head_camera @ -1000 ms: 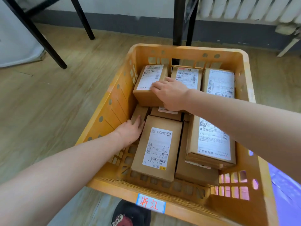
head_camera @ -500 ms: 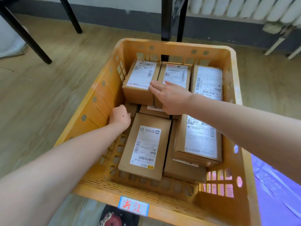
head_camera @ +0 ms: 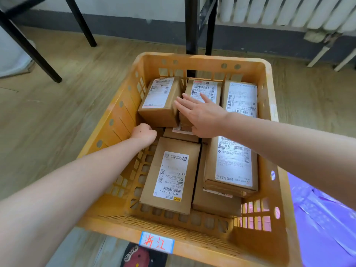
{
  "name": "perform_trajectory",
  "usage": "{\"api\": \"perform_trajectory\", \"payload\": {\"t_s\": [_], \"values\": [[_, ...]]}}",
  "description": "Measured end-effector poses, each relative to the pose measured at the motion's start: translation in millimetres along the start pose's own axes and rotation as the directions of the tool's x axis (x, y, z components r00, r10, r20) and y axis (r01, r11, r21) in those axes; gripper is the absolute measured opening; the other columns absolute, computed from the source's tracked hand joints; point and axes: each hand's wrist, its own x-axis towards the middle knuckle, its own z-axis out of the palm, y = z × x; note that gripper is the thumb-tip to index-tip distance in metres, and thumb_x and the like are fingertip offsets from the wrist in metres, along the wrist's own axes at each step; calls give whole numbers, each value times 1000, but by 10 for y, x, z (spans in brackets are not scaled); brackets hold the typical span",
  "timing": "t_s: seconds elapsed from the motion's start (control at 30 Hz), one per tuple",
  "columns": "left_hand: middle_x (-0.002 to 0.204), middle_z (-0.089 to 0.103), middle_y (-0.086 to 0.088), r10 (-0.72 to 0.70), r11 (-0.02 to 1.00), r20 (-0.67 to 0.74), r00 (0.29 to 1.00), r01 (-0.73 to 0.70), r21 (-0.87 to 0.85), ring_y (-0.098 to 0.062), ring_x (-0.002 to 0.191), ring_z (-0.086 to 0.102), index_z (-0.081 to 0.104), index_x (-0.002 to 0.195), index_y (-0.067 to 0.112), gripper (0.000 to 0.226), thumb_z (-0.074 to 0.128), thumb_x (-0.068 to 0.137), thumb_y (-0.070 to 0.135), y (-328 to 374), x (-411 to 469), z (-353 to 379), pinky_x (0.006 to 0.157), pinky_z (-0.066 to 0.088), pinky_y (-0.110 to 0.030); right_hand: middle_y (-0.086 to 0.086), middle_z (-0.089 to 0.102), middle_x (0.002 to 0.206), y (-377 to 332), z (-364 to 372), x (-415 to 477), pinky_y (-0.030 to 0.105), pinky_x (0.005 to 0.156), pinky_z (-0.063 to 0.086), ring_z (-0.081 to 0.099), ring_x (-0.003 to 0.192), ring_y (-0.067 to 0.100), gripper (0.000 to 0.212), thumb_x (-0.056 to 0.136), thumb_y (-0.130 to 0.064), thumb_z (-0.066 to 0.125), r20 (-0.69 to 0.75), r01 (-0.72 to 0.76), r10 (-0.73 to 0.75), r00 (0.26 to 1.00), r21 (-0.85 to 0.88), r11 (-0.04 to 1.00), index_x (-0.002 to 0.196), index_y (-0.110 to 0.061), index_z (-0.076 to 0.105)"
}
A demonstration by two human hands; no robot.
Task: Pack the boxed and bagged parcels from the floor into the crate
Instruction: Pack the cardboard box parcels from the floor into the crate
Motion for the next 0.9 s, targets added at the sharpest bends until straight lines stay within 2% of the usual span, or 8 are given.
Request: {"api": "perform_trajectory", "payload": {"t_s": [0.17,0.23,0.3,0.4,0.5,0.6,0.73,0.9], "values": [[75,68,-14,159,987,-39,986,-159,0,-33,76,65,59,64,12,31,44,84,31,307,-239,-249,73,53,-39,0,-1,161,228,-263,-359,49,118,-3,-11,147,18,86,84,-12,47,-116,-29,26,993,-27,999,152,-19,-5],[61,55,-11,252,968,-79,964,-253,5,-30,62,53,49,55,15,33,44,82,33,500,-384,-308,63,47,-41,0,3,161,363,-361,-607,49,117,-1,-9,147,18,87,84,-14,51,-157,-40,34,987,-38,998,152,-20,-2],[56,42,-5,345,936,-125,930,-350,-24,-25,58,42,39,52,17,36,46,83,32,710,-564,-323,58,36,-35,1,7,161,506,-417,-896,50,117,1,-7,148,20,88,84,-17,55,-165,-69,60,984,-55,996,152,-21,-1],[57,47,-2,499,856,-166,851,-513,-56,-22,60,47,45,55,16,33,51,85,28,1107,-882,-295,58,40,-34,1,10,160,717,-396,-1377,50,119,4,-5,148,20,87,84,-21,55,-157,-159,147,977,-64,985,152,-20,1],[57,50,3,668,727,-193,719,-686,-40,-14,58,48,46,57,20,29,55,84,24,1585,-1246,-232,55,39,-31,-2,9,160,901,-275,-1898,47,118,5,-5,148,17,86,85,-25,54,-113,-263,256,960,-52,963,153,-21,0],[59,54,2,787,603,-176,591,-797,21,-16,60,54,51,62,19,22,55,83,25,2066,-1570,-103,55,45,-31,-4,9,159,1078,-141,-2388,47,118,6,-5,148,16,88,84,-24,55,-65,-321,317,946,-62,945,152,-22,-1],[68,54,1,850,522,-117,513,-850,64,-23,70,55,53,67,15,18,55,82,24,2629,-1922,300,63,49,-37,-2,14,158,1364,-59,-2914,48,117,8,-2,148,16,86,85,-25,54,-35,-380,379,925,-74,922,153,-22,1],[76,53,2,892,448,25,451,-891,78,-22,78,55,51,67,20,14,55,80,25,3130,-2326,1140,61,36,-29,1,25,154,1697,187,-3491,48,117,11,6,148,17,79,85,-23,53,-25,-493,493,870,15,870,152,-20,11]]}}
